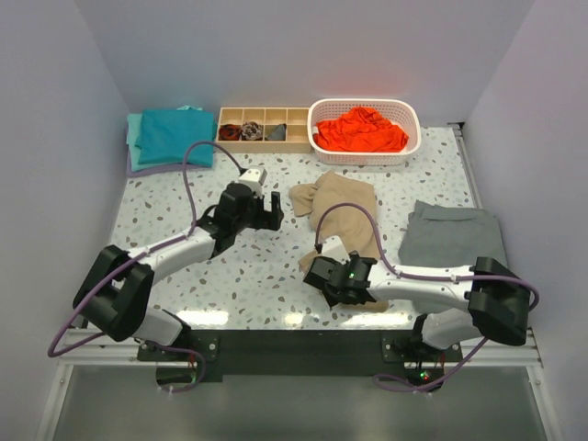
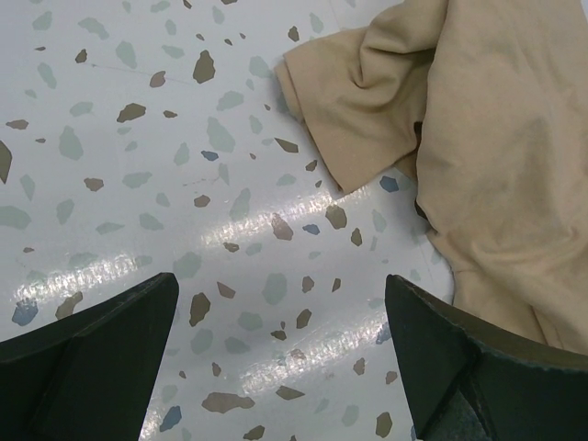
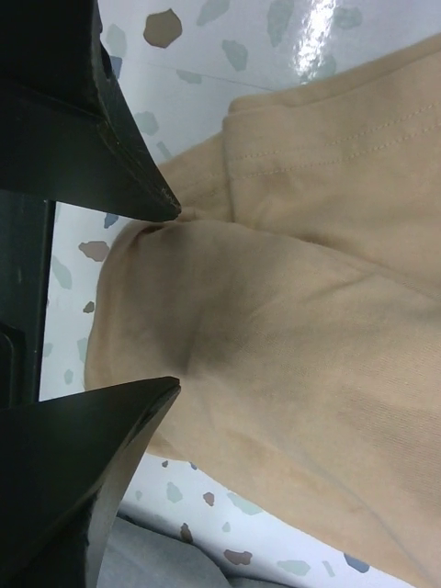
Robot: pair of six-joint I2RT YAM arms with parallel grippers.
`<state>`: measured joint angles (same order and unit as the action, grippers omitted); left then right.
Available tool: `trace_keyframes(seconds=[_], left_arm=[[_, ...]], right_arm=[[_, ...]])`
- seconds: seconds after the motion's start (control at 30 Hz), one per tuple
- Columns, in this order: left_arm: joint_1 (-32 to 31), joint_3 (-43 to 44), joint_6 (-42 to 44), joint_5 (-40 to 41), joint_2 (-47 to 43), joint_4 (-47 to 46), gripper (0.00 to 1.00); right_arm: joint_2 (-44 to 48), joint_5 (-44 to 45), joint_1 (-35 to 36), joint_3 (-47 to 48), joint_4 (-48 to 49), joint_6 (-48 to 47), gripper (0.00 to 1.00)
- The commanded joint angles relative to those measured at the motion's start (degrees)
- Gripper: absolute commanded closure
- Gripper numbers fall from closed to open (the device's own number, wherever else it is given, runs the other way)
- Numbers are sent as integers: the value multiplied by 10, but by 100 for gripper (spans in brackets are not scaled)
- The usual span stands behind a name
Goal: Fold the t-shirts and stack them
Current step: Flatten the tshirt out
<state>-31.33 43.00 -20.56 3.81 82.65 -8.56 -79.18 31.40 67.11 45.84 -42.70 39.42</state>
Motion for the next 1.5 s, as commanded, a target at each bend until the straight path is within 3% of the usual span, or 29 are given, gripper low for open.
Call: trace_keyframes(seconds=[0.0, 0.2, 0.37, 0.43, 0.47, 0.53, 0.57, 0.77, 0.93, 1.03, 1.2, 1.47], left_arm=[[-3, 13, -5, 6, 8, -27, 0], [-3, 12, -9, 6, 11, -28, 0], [-3, 12, -12, 8, 15, -29, 0], [-3, 12, -12, 8, 15, -27, 0], [-3, 10, -12, 9, 15, -27, 0], [-3, 9, -11, 15, 13, -27, 0], [-3, 10, -11, 15, 14, -26, 0], [-3, 16, -5, 15, 10, -20, 0], [-3, 33, 1, 18, 9, -18, 0], [-3, 58, 3, 13, 20, -18, 0], [-3, 114, 4, -12, 60, -15, 0], [-17, 191, 11, -49, 178, -50, 0]], right_arm=[[-1, 15, 7, -7, 20, 33, 28], [13, 1, 8, -1, 13, 34, 29], [-32, -4, 9, -7, 28, 38, 38], [-38, -1, 9, -11, 35, 40, 50], [-37, 4, 10, -11, 34, 40, 65], [-25, 20, 9, -4, 16, 44, 84], [-18, 39, 9, 0, 5, 47, 100], [139, 140, 11, 76, -143, 65, 100], [239, 274, 11, 165, -290, 112, 100], [247, 347, 10, 176, -345, 145, 100], [209, 430, 10, 195, -516, 375, 100], [186, 459, -29, 167, -528, 424, 100]])
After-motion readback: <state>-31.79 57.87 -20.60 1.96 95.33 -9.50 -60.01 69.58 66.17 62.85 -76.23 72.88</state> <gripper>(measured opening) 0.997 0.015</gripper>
